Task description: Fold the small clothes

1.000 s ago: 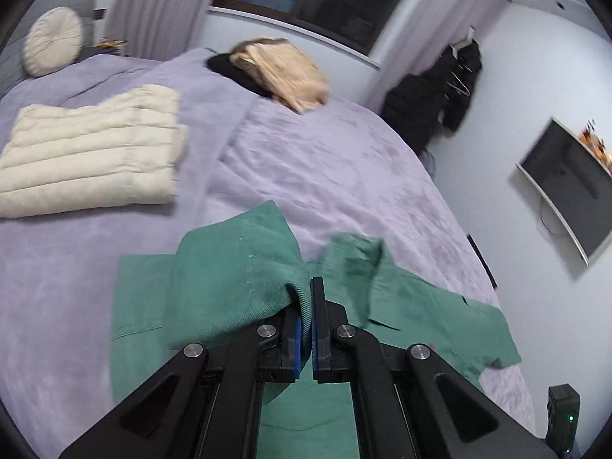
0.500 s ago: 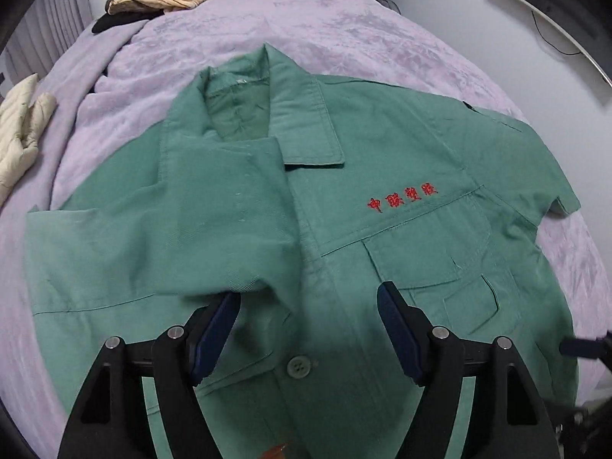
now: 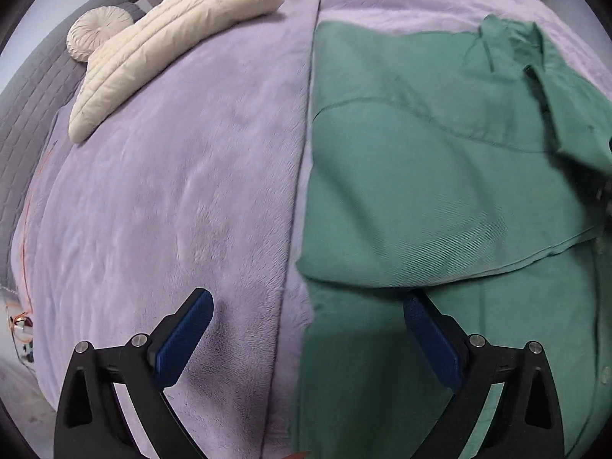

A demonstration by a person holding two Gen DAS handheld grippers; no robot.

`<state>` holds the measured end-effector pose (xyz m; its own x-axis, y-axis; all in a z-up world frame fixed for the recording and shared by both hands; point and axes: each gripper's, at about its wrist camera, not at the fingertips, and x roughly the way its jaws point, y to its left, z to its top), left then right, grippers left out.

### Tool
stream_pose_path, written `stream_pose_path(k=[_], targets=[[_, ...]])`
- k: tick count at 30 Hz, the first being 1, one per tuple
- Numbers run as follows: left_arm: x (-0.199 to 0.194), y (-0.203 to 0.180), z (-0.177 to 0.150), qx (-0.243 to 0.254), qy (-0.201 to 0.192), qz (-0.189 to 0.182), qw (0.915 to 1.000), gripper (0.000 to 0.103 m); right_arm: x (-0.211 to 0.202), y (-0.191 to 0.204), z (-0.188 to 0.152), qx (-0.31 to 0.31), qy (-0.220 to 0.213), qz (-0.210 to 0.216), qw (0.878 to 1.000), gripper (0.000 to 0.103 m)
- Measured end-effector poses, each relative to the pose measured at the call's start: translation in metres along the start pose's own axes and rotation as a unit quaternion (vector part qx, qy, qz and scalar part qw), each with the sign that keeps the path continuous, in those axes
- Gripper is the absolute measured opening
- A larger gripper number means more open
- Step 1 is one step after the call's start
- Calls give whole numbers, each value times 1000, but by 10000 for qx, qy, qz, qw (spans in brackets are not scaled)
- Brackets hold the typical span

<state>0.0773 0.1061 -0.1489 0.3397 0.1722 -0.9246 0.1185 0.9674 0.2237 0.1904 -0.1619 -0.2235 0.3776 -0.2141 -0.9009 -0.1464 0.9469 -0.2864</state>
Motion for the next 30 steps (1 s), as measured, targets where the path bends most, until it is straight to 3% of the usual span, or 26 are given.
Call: stream_pose_path(k=[2, 5, 6, 7, 8, 9, 10, 11, 14, 16, 19, 21, 23, 25, 28, 30], targets=[[10, 6, -2, -202, 63, -126, 9997, 101, -5, -29, 2, 806, -109, 436, 9957, 6], [15, 9, 0, -331, 46, -167, 9993, 101, -12, -95, -29, 2563, -291, 1204, 9586, 6], [16, 10, 1, -343, 59, -185, 9992, 101, -5, -116, -46, 3233, -208, 1495, 9342, 7], [18, 12, 1, -357, 94, -229, 9991, 101, 7, -137, -68, 3966, -68, 1793, 9003, 11], [19, 11, 4, -343, 137, -262, 9990, 101, 20, -152, -87, 4534, 122, 2101, 8661, 37], [18, 12, 6, -287, 183, -282, 9990, 101, 33, -162, -106, 5025, 333, 2372, 8307, 56], [15, 14, 6, -174, 247, -301, 9991, 101, 37, -168, -116, 5320, 250, 2660, 8035, 57], [11, 16, 7, -76, 288, -353, 9989, 101, 37, -171, -124, 5485, 186, 2832, 7865, 61], [-14, 29, 1, 110, 362, -903, 9952, 101, 25, -171, -136, 5601, 208, 2967, 7732, 70], [-28, 37, 4, 224, 279, -1024, 9941, 101, 18, -168, -143, 5733, 202, 3033, 7609, 70], [-30, 49, 37, 75, 44, -1173, 9931, 101, 20, -165, -149, 5957, 231, 3211, 7359, 71], [-17, 53, 72, -161, -30, -1394, 9901, 101, 20, -152, -144, 5863, 332, 3391, 7350, 71], [2, 46, 106, -234, -70, -1648, 9860, 101, 22, -125, -128, 5578, 432, 3770, 7381, 71], [27, 27, 132, -216, 102, -1755, 9842, 101, 15, -82, -118, 5260, 588, 4269, 7332, 71], [56, 9, 161, -126, 333, -1645, 9857, 100, 21, -7, -92, 4836, 919, 4858, 7222, 71], [66, 7, 170, -136, 386, -1590, 9864, 97, 30, 29, -77, 4673, 1056, 4999, 7215, 71]])
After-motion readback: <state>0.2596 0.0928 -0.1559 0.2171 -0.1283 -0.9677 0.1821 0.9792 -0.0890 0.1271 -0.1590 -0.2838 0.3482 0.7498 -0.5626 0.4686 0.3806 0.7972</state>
